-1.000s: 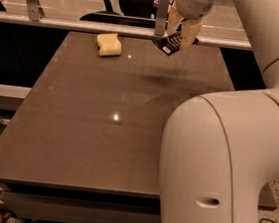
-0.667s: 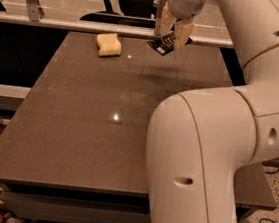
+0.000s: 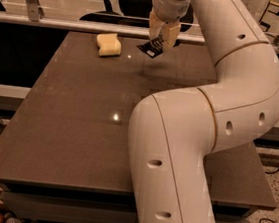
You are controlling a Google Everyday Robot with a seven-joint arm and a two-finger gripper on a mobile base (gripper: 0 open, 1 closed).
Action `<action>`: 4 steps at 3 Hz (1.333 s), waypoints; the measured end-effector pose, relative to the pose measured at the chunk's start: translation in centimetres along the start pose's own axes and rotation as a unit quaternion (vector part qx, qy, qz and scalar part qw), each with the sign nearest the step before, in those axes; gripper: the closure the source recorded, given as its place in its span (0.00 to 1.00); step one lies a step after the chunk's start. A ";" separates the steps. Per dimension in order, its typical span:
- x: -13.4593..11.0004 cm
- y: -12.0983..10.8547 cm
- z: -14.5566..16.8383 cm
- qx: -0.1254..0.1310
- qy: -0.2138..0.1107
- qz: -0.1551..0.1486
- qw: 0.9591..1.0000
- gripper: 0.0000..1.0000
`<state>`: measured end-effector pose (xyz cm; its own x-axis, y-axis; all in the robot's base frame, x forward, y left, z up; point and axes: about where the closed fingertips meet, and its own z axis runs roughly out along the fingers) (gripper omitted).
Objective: Move rxbar chocolate near sponge
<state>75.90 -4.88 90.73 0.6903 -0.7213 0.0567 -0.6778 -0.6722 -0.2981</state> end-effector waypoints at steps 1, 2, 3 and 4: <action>-0.6 -0.3 2.3 -0.022 -0.007 -0.004 1.000 1.00; -0.9 -0.6 4.1 -0.036 -0.012 -0.008 0.999 1.00; -1.2 -0.9 5.1 -0.042 -0.012 -0.011 0.999 1.00; -1.7 -1.8 6.1 -0.042 -0.015 -0.026 0.999 1.00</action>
Offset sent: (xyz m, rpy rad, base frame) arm 0.0306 0.0088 -0.0244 -0.0959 0.2005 0.0344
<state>77.49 -1.44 85.37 0.7321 -0.6799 0.0414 -0.6580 -0.7217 -0.2149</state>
